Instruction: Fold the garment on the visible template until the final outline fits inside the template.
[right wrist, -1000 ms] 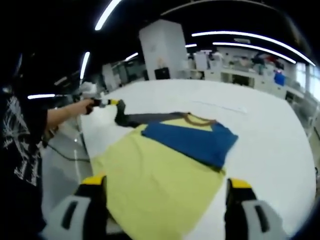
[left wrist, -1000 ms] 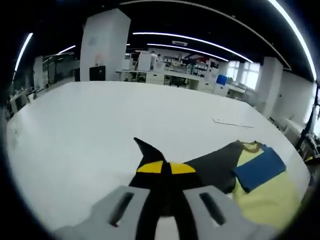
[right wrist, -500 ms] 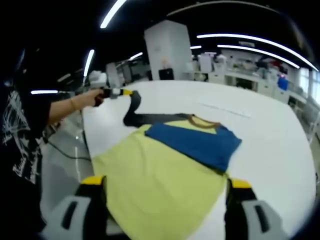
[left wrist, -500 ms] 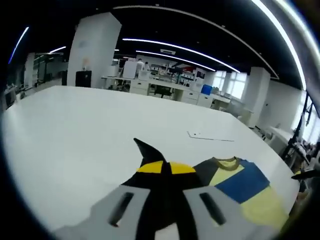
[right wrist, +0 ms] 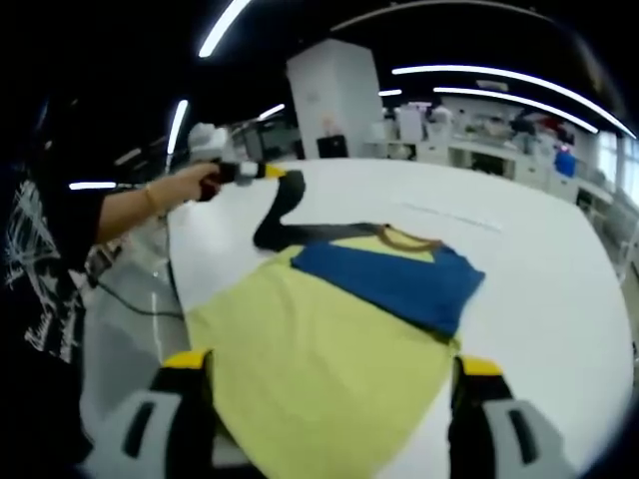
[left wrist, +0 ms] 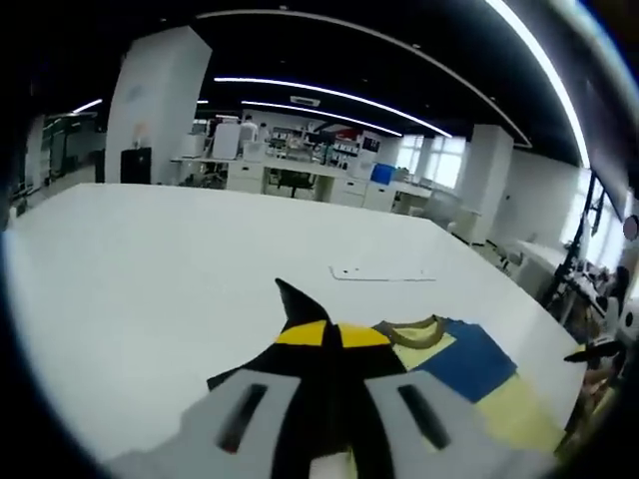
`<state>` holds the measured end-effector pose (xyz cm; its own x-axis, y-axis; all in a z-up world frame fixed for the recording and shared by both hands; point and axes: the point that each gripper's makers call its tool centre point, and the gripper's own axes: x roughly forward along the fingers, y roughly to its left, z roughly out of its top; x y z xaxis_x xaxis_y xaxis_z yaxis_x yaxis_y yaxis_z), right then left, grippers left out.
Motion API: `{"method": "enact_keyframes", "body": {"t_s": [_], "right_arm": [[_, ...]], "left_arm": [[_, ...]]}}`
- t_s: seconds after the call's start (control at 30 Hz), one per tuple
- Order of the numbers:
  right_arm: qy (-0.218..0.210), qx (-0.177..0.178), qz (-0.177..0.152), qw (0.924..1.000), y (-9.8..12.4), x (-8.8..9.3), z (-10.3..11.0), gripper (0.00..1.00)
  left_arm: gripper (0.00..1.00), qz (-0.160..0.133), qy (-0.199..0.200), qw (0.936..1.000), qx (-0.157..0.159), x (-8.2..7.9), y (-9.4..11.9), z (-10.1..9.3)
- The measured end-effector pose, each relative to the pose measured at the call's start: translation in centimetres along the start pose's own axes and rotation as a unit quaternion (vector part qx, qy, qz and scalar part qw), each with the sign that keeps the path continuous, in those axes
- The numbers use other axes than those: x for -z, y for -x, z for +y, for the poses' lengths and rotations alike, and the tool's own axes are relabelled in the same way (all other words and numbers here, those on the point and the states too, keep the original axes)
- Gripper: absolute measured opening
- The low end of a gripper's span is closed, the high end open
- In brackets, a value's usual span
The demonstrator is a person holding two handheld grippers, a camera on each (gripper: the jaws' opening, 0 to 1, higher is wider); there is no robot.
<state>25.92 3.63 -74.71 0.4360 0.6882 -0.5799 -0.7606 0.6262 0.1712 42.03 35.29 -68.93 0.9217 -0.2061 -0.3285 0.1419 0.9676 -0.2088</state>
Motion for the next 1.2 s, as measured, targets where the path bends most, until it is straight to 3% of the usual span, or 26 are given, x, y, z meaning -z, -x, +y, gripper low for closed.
{"method": "enact_keyframes", "body": {"t_s": [0.27, 0.6, 0.8, 1.2], "right_arm": [[-0.005, 0.001, -0.003, 1.0000, 0.1, 0.2, 0.0, 0.99], [-0.010, 0.003, -0.001, 0.9999, 0.2, 0.6, -0.2, 0.99], [-0.015, 0.003, 0.004, 0.9999, 0.1, 1.1, -0.4, 0.99], [-0.032, 0.008, 0.011, 0.9994, 0.3, 2.1, -1.1, 0.99]], "left_arm": [[0.00, 0.005, -0.010, 0.9993, 0.035, -0.4, -1.9, -4.6], [0.00, 0.006, -0.001, 0.9981, 0.061, -0.4, -4.3, -8.0], [0.00, 0.005, 0.005, 0.9960, 0.089, -0.5, -6.2, -11.5], [0.00, 0.013, 0.017, 0.9911, 0.131, 1.1, -8.8, -16.7]]}}
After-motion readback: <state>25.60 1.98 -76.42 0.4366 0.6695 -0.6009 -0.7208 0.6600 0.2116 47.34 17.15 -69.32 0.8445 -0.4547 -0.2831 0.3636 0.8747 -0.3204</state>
